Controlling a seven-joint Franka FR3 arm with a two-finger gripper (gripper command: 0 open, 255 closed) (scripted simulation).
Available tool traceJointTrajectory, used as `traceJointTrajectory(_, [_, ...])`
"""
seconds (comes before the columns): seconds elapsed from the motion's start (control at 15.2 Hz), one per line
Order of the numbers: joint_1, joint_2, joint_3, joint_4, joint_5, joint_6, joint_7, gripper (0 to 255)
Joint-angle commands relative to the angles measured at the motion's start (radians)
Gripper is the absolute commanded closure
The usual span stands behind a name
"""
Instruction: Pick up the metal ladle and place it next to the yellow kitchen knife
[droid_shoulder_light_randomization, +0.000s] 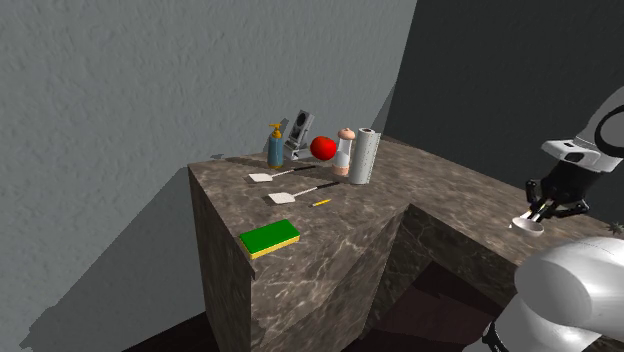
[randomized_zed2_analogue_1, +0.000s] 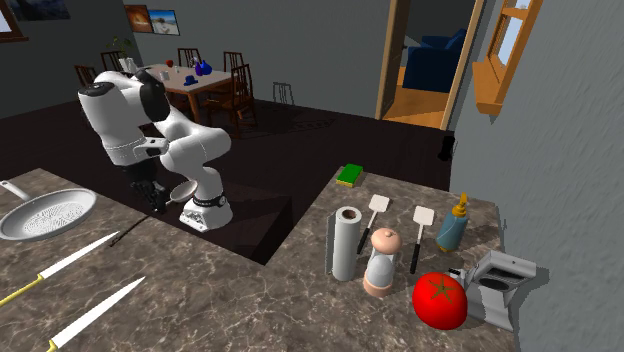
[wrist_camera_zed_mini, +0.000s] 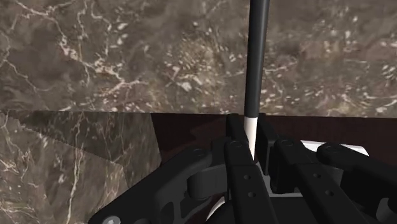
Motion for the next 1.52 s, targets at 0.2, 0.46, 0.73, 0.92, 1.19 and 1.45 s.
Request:
traceJointTrajectory(0.2, [-0.047, -0.006, -0.093, 0.087, -0.081, -0.053, -0.134, 255])
traceJointTrajectory(0.46, [-0.061, 0.005, -0.17, 0.173, -0.142, -0.08, -0.235, 255])
traceJointTrajectory(0.73, [-0.054, 0.023, -0.244, 0.273, -0.197, -0.102, -0.332, 255])
traceJointTrajectory(0.92, [-0.037, 0.039, -0.297, 0.357, -0.233, -0.115, -0.402, 255])
traceJointTrajectory(1.19, [-0.036, 0.035, -0.342, 0.357, -0.269, -0.093, -0.42, 255])
traceJointTrajectory(1.45, [-0.043, 0.024, -0.384, 0.324, -0.306, -0.06, -0.417, 255])
